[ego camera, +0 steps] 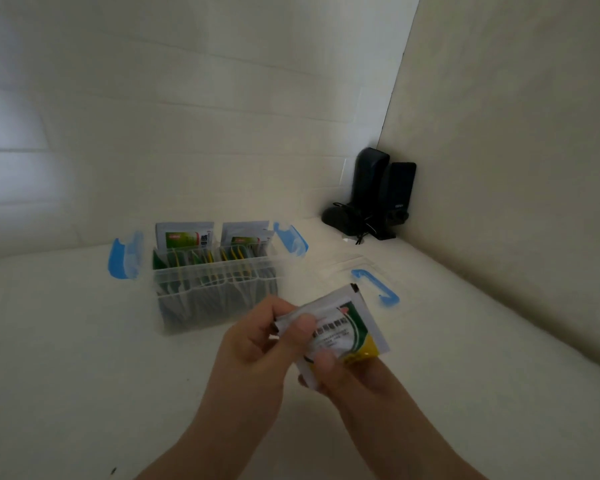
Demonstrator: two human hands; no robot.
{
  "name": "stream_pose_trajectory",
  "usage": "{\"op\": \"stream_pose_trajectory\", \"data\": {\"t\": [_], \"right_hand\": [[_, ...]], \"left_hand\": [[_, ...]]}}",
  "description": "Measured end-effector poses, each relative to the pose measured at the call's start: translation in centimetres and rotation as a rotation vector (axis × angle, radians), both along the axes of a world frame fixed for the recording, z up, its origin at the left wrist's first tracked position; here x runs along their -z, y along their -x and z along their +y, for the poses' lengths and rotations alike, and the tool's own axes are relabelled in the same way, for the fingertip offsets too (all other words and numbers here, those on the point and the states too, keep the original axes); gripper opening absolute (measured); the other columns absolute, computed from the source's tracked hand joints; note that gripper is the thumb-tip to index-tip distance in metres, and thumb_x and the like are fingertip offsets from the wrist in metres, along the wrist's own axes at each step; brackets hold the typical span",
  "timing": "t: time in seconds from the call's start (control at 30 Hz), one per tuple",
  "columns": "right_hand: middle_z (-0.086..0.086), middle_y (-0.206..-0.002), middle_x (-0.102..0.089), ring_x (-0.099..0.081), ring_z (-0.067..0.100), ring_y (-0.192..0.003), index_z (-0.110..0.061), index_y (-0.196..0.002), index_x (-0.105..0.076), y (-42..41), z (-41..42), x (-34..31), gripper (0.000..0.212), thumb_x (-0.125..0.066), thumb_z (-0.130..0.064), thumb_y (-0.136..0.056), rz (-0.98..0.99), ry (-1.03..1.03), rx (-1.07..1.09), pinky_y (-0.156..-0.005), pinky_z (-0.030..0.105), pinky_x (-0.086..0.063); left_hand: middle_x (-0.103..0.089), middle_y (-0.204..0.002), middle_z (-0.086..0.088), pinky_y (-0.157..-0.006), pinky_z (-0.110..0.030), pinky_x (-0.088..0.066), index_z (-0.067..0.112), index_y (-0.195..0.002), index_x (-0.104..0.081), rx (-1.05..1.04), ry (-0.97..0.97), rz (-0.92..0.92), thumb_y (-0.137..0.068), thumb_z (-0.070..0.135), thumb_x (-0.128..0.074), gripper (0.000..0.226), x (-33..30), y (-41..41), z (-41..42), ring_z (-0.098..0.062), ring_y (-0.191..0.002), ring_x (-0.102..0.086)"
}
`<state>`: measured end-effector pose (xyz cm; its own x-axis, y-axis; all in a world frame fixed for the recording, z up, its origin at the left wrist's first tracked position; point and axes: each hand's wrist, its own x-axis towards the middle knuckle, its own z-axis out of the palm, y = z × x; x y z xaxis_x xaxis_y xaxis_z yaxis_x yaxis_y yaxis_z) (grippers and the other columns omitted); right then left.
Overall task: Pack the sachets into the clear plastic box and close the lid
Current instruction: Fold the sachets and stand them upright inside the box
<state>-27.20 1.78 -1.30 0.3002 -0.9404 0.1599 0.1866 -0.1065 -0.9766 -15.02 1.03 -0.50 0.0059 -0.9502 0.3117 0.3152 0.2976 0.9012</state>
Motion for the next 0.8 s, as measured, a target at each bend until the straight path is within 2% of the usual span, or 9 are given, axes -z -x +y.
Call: {"op": "stream_pose_trajectory", "data": {"t": [0.07,0.13,0.23,0.33,0.4,0.5,0.63,0.73,0.8], "right_hand": [[-0.015,-0.095,-0.074,-0.067,0.007,-0.095,-0.032,-0.094,-0.069,-0.6,0.3,0.0,0.045,-0.078,-0.053,-0.055,-0.101,0.016,0.208,-0.076,0.016,-0.054],[-0.021,-0.079,-0.074,-0.068,-0.001,-0.074,-0.033,-0.089,-0.067,-0.3,0.2,-0.3,0.023,-0.066,-0.042,-0.068,-0.096,0.077,0.385,-0.06,0.009,-0.051],[-0.007,-0.064,-0.069,-0.056,0.007,-0.049,-0.033,-0.077,-0.071,-0.1,-0.8,-2.9,0.016,-0.059,-0.025,-0.069,-0.056,0.161,0.389,-0.043,0.02,-0.045],[-0.005,-0.062,-0.059,-0.045,0.005,-0.045,-0.026,-0.079,-0.06,0.1,-3.8,-5.7,0.006,-0.066,-0.025,-0.079,0.111,0.257,0.334,-0.042,0.02,-0.038],[-0.01,-0.066,-0.061,-0.048,-0.003,-0.046,-0.03,-0.08,-0.056,0.2,-6.8,-7.1,0.009,-0.058,-0.023,-0.086,0.268,0.293,0.388,-0.044,0.011,-0.038],[-0.01,-0.08,-0.061,-0.054,-0.005,-0.06,-0.032,-0.084,-0.054,-0.7,-11.6,-8.5,0.009,-0.054,-0.024,-0.088,0.512,0.24,0.421,-0.044,0.007,-0.04],[0.006,-0.1,-0.062,-0.059,0.011,-0.08,-0.011,-0.104,-0.052,-2.8,-15.5,-8.9,0.02,-0.052,-0.024,-0.088,0.785,0.156,0.385,-0.061,0.024,-0.05],[0.014,-0.104,-0.059,-0.059,0.027,-0.094,-0.004,-0.107,-0.047,-4.2,-16.1,-9.3,0.026,-0.051,-0.021,-0.087,0.905,0.15,0.343,-0.08,0.041,-0.053],[0.017,-0.105,-0.058,-0.058,0.03,-0.096,-0.002,-0.107,-0.046,-5.0,-16.2,-9.7,0.028,-0.052,-0.02,-0.086,1.003,0.148,0.28,-0.082,0.042,-0.051]], "left_hand": [[-0.061,-0.048,0.0,-0.046,-0.014,-0.045,0.011,-0.059,-0.059,-0.008,-0.007,0.025,-0.069,0.021,-0.066,0.016,-0.2,0.9,0.3,-0.006,-0.045,-0.055],[-0.064,-0.054,-0.005,-0.048,-0.018,-0.045,0.008,-0.064,-0.06,-0.068,0.017,-0.077,-0.068,0.027,-0.064,0.02,-0.6,1.2,0.1,-0.008,-0.047,-0.058],[-0.063,-0.074,-0.004,-0.056,-0.025,-0.043,0.021,-0.069,-0.059,-0.151,0.136,-0.405,-0.08,0.041,-0.056,0.023,-2.5,0.2,-1.1,-0.009,-0.064,-0.057],[-0.054,-0.077,0.013,-0.062,-0.013,-0.036,0.035,-0.066,-0.053,-0.165,0.284,-0.764,-0.078,0.051,-0.048,0.021,-5.2,-2.6,-4.3,0.003,-0.072,-0.049],[-0.058,-0.084,0.015,-0.064,-0.011,-0.036,0.037,-0.078,-0.058,-0.164,0.283,-0.91,-0.087,0.04,-0.044,0.016,-6.7,-4.5,-7.0,0.004,-0.077,-0.05],[-0.063,-0.111,-0.001,-0.083,-0.022,-0.037,0.024,-0.105,-0.061,-0.192,0.252,-1.253,-0.094,0.024,-0.04,0.023,-6.9,-6.8,-11.2,-0.014,-0.1,-0.052],[-0.046,-0.139,0.0,-0.105,-0.027,-0.03,0.03,-0.121,-0.055,0.105,0.173,-1.425,-0.097,0.021,-0.036,0.032,-5.8,-7.9,-13.6,-0.016,-0.124,-0.042],[-0.031,-0.15,0.004,-0.11,-0.027,-0.021,0.035,-0.127,-0.048,0.212,0.167,-1.483,-0.097,0.031,-0.031,0.035,-5.2,-7.9,-13.8,-0.013,-0.137,-0.025],[-0.037,-0.147,0.004,-0.108,-0.028,-0.026,0.032,-0.129,-0.046,0.24,0.196,-1.617,-0.098,0.032,-0.029,0.036,-5.0,-8.0,-13.8,-0.012,-0.133,-0.03]]}}
